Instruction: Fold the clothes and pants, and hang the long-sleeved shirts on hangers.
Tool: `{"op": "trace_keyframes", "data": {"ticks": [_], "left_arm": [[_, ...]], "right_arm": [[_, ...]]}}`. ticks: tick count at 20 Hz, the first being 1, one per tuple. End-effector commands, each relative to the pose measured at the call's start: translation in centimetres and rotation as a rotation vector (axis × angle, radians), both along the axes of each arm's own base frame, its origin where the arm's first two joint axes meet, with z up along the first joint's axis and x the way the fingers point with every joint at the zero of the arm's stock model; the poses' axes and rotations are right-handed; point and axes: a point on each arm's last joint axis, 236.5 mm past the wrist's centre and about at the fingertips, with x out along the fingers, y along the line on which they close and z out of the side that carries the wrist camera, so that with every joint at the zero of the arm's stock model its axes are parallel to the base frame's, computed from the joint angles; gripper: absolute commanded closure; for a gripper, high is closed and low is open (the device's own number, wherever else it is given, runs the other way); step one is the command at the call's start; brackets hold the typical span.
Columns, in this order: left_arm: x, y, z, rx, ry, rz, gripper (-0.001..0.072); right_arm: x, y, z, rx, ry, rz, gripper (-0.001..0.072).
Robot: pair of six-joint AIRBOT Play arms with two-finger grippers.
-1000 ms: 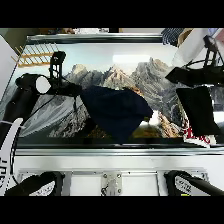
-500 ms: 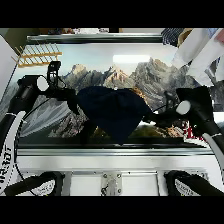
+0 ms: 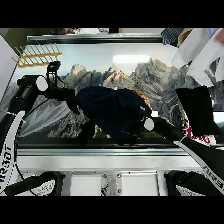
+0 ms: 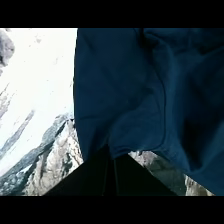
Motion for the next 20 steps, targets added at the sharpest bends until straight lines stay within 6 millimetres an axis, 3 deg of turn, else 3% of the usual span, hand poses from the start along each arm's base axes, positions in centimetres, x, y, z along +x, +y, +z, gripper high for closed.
{"op": "trace_keyframes", "data": {"ticks": [1,2,4,5,6,7,9,11,12,14,16,18,20], "left_arm": [[0.0,0.0,0.0,0.001,0.001,0.0,0.0699],[0.0,0.0,0.0,0.001,0.001,0.0,0.0698],[-0.1,0.0,-0.1,0.001,0.006,0.0,0.0699],[-0.3,0.1,-0.2,0.003,0.015,-0.001,0.0698],[-0.5,0.1,-0.1,0.005,0.02,-0.003,0.0699],[-0.7,0.5,0.4,0.02,0.011,-0.004,0.0698],[-0.5,1.4,4.1,0.056,-0.075,-0.006,0.0698],[-0.5,1.7,11.3,0.063,-0.228,-0.017,0.0699],[-1.2,1.3,15.9,0.035,-0.319,-0.021,0.0699],[-4.1,-0.8,25.1,-0.046,-0.509,-0.061,0.0699],[-8.7,-3.1,33.9,-0.13,-0.723,-0.131,0.0698],[-14.1,-4.6,41.2,-0.205,-0.921,-0.21,0.0699],[-19.6,-5.4,46.8,-0.313,-1.077,-0.282,0.0699]], "right_arm": [[-0.5,3.2,-0.7,0.046,-0.024,-0.022,0.0009],[-0.3,3.8,-0.5,0.057,-0.047,-0.021,0.006],[0.0,4.5,0.0,0.065,-0.075,0.005,0.0506],[0.4,4.6,0.4,0.068,-0.1,0.03,0.0644],[1.1,4.7,1.3,0.073,-0.145,0.075,0.0694],[2.1,4.5,2.7,0.079,-0.196,0.123,0.0694],[4.7,2.6,7.5,0.061,-0.325,0.241,0.0695],[7.2,-1.1,15.2,0.015,-0.463,0.307,0.0695],[7.9,-3.0,19.6,-0.006,-0.53,0.314,0.0695],[8.1,-6.2,29.5,-0.019,-0.699,0.285,0.0695],[6.5,-8.3,39.4,-0.013,-0.911,0.237,0.0695],[3.7,-9.7,47.7,-0.004,-1.125,0.196,0.0695],[0.7,-11.1,53.6,-0.002,-1.274,0.142,0.0695]]}}
